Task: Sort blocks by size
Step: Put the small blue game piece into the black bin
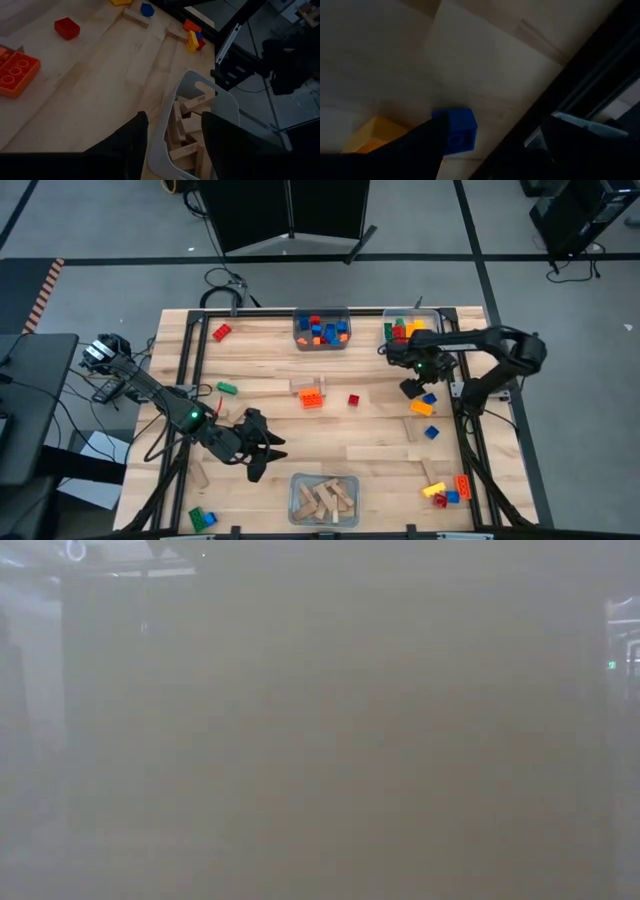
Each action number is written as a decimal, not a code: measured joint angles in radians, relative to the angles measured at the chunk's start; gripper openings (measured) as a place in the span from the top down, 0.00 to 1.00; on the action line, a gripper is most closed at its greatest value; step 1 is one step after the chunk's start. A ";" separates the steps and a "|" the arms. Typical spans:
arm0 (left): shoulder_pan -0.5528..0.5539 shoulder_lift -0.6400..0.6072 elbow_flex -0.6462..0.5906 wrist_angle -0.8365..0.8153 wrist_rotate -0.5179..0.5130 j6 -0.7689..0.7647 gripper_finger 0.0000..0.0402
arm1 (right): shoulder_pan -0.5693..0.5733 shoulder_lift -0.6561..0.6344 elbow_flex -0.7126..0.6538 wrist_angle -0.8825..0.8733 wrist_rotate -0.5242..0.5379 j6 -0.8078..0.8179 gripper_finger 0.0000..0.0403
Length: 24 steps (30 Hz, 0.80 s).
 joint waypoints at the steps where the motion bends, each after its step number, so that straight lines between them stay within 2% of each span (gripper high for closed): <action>1: 0.000 0.000 0.000 0.001 0.000 0.000 0.52 | 0.001 0.013 0.000 0.008 0.000 -0.007 0.19; 4: 0.000 0.000 0.000 0.014 0.000 -0.001 0.52 | 0.006 0.042 -0.001 0.024 -0.017 -0.011 0.19; 8: 0.000 0.000 0.000 0.016 0.000 -0.001 0.52 | 0.006 0.060 -0.028 0.049 -0.102 -0.027 0.20; 15: 0.000 0.000 0.000 0.030 0.000 -0.001 0.52 | 0.006 0.081 -0.091 0.072 -0.140 -0.034 0.24; 24: 0.000 0.000 0.000 0.046 0.000 -0.002 0.52 | 0.013 0.081 -0.125 0.098 -0.240 -0.034 0.42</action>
